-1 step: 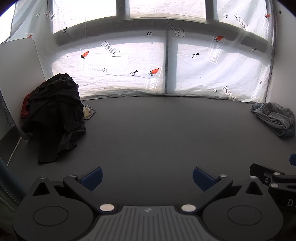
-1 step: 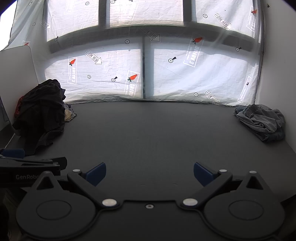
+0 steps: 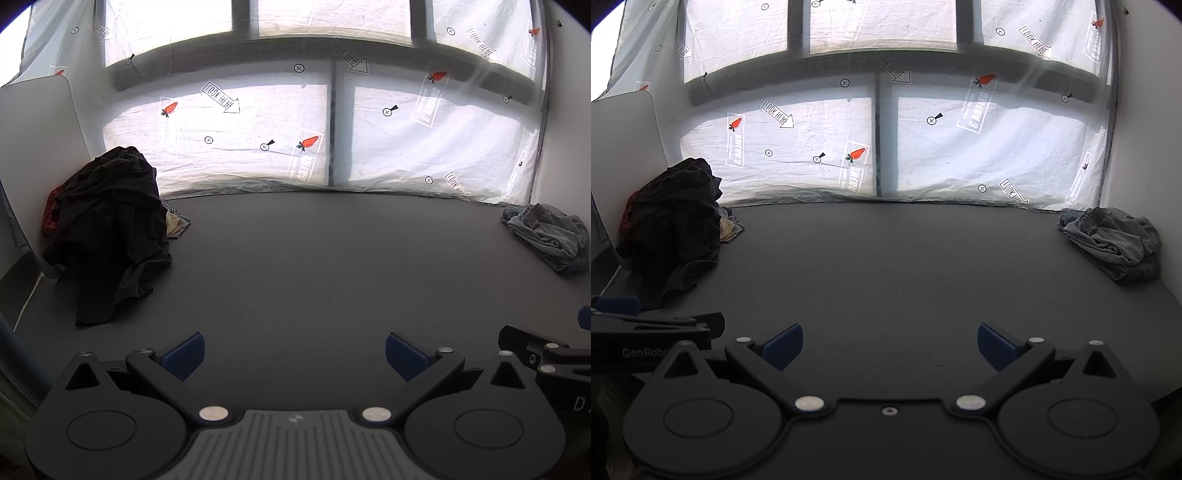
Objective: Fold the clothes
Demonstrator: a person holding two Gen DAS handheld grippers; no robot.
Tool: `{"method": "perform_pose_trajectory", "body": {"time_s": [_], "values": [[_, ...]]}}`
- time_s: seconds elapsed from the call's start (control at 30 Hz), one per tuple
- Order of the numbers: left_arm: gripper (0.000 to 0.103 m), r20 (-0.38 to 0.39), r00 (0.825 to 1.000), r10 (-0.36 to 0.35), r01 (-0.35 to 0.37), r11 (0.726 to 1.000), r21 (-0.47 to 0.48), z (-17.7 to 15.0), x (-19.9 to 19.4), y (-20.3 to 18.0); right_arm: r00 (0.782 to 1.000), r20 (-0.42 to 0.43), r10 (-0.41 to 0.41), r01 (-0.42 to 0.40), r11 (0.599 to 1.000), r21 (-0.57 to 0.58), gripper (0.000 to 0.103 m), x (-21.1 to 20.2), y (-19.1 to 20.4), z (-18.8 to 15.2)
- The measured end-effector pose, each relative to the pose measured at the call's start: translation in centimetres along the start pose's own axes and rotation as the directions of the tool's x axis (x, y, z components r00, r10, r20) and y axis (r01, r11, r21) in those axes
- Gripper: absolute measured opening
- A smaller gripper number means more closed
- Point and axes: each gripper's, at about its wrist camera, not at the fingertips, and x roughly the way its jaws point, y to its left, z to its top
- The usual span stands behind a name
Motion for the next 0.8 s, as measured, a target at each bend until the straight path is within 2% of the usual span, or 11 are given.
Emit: {"method": "perform_pose_trajectory", "body": {"time_s": [0.8], "values": [[0.103,-0.008,1.000,0.006,-0.006,1.000,-0.008,0.3,0.0,-0.1,1.000,-0.001,0.008,-0.008,1.000,0.006,0.102,-0.2,-0.7,-0.1]]}}
